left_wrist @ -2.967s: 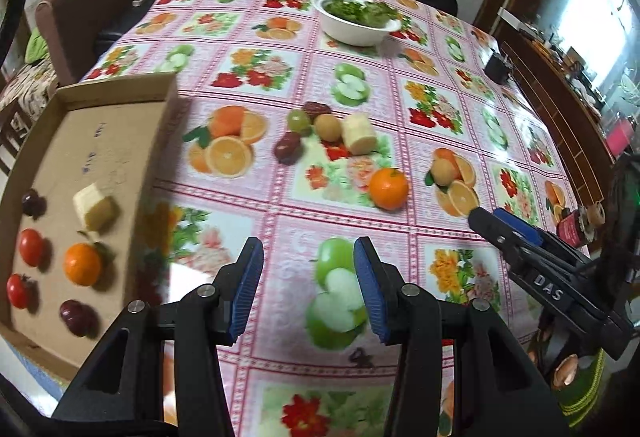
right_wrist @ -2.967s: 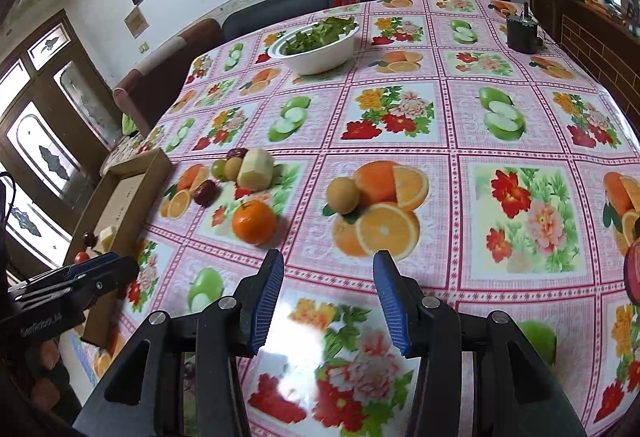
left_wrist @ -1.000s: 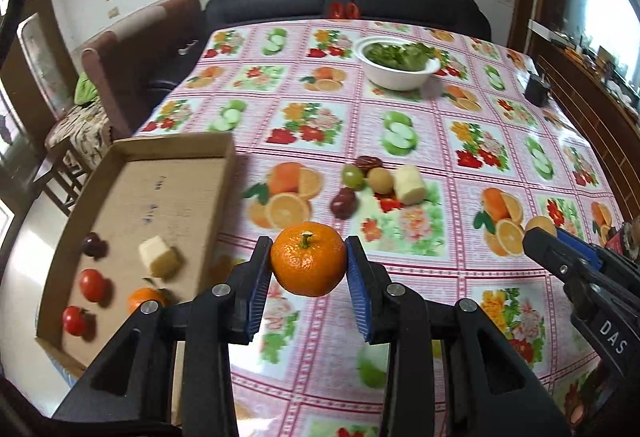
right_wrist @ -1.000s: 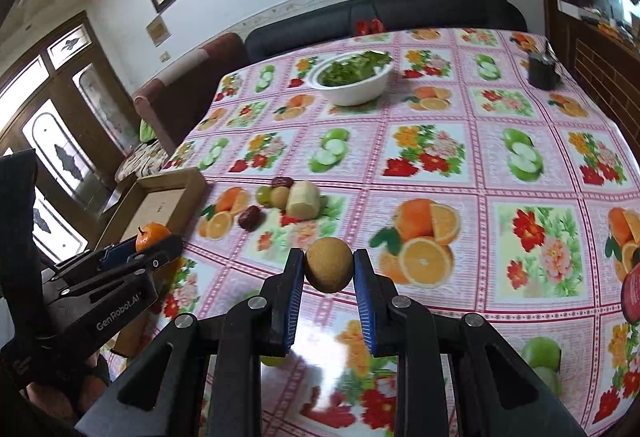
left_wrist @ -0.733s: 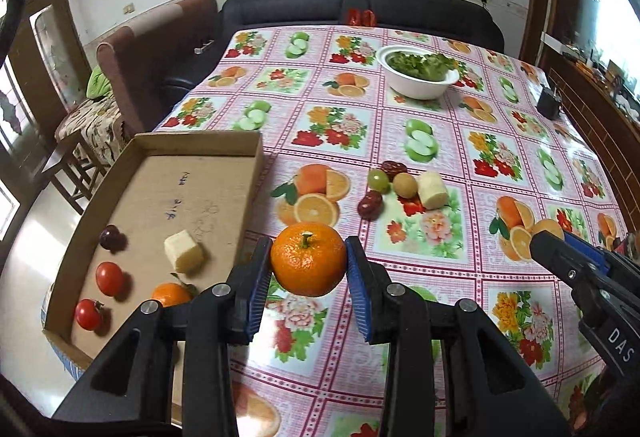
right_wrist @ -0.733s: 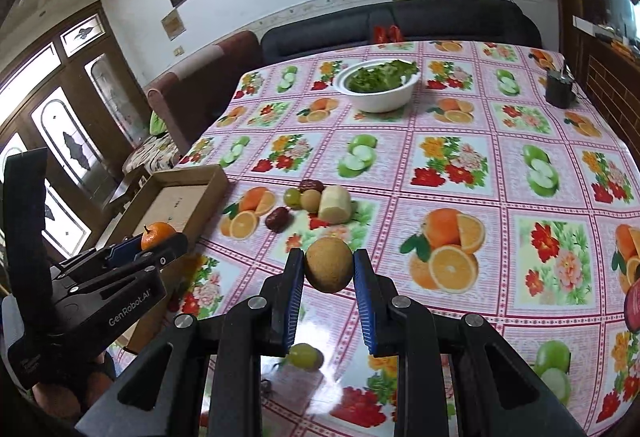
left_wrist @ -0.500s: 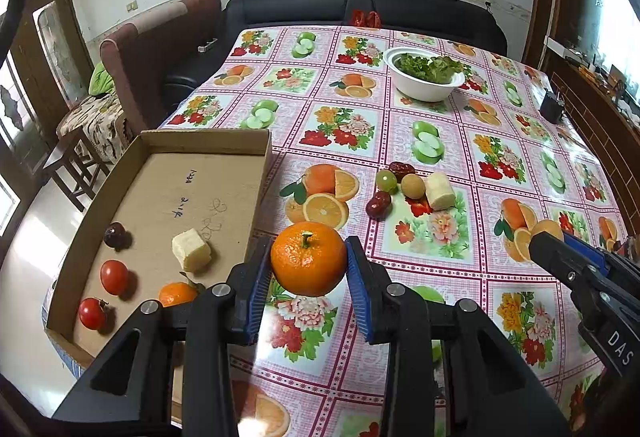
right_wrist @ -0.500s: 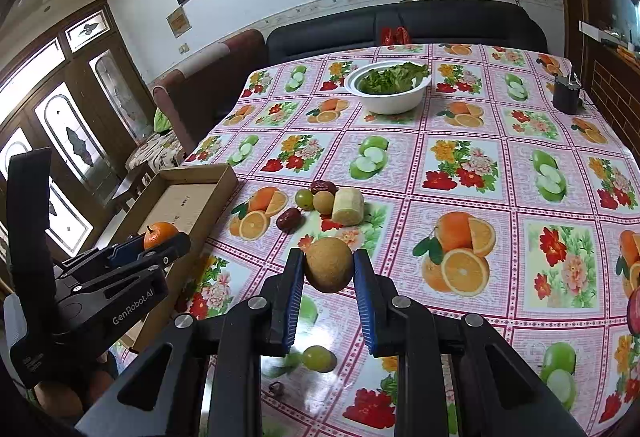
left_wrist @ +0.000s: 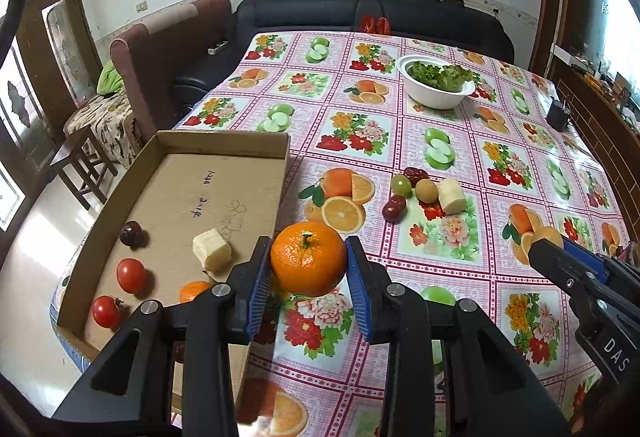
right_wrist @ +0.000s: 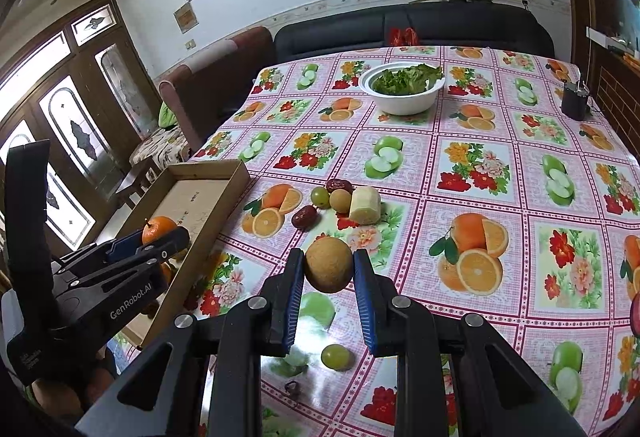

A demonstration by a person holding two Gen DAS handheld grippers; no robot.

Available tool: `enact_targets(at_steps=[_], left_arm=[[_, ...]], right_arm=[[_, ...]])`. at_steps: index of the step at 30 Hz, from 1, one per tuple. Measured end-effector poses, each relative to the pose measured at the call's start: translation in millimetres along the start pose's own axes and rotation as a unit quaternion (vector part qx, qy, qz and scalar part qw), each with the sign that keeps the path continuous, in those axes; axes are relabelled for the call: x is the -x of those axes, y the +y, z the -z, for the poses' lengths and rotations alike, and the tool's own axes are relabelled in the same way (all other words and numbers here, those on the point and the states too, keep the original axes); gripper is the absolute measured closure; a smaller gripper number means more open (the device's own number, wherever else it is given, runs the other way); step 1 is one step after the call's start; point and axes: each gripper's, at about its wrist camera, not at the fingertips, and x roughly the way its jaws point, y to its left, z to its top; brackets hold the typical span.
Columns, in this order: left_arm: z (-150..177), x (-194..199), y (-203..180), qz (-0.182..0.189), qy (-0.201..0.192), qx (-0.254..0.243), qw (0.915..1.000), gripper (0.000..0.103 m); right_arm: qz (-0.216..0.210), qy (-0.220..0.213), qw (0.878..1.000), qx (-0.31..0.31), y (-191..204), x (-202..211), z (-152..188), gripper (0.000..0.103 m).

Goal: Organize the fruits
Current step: 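Carry orange in left tool over box while right tool carries tan fruit there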

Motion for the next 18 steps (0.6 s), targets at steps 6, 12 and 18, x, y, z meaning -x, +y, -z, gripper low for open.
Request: enact_targets(at_steps=[6, 12, 18], left_arm=[[0, 1, 8, -0.010, -0.005, 0.005, 0.9999, 0.069], [-1, 1, 20, -0.017, -0.008, 0.016, 0.9997, 0.069], [-2, -1, 34, -0.021, -0.008, 0.027, 0.9994, 0.069]], right_arm=[[-0.002, 0.003, 1.000, 0.006, 6, -2, 0, 0.078], [-0.007, 0.006, 1.000, 0.015, 16, -6, -1, 0.078], [-0.013, 0.011, 1.000, 0.025, 27, -13, -3, 0.078]])
